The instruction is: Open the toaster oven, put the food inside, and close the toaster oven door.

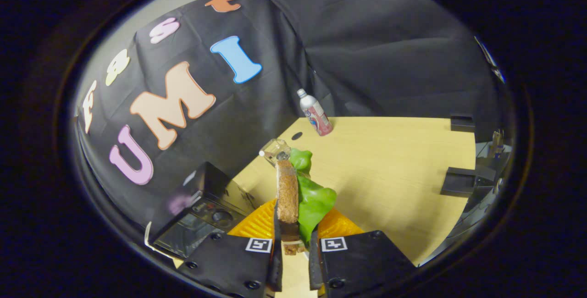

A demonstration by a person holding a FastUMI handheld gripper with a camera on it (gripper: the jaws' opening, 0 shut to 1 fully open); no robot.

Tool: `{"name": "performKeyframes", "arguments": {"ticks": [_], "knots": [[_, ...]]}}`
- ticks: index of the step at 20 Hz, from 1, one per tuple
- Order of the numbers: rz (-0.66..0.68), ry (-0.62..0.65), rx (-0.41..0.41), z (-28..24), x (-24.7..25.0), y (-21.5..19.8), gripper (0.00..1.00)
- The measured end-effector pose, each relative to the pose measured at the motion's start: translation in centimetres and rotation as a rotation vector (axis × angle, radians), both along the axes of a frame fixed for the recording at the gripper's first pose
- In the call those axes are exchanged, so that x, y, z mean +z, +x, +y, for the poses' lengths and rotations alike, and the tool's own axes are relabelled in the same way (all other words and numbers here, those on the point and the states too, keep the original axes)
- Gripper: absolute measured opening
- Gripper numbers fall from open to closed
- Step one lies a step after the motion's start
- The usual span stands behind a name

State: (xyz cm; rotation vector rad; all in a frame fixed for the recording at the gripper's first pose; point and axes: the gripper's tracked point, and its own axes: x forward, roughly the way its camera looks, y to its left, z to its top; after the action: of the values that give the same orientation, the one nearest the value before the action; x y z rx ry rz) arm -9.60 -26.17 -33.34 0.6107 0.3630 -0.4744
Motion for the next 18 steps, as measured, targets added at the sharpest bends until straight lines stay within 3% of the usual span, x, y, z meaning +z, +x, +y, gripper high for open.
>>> {"name": "performKeyframes", "arguments": {"ticks": [7,18], "knots": [[-0.082,0.091,0.026,5.5,2.4,-0.8,0.24],[-0.047,0.239,0.259,19.0,-0.5,-0.5,0.24]]}}
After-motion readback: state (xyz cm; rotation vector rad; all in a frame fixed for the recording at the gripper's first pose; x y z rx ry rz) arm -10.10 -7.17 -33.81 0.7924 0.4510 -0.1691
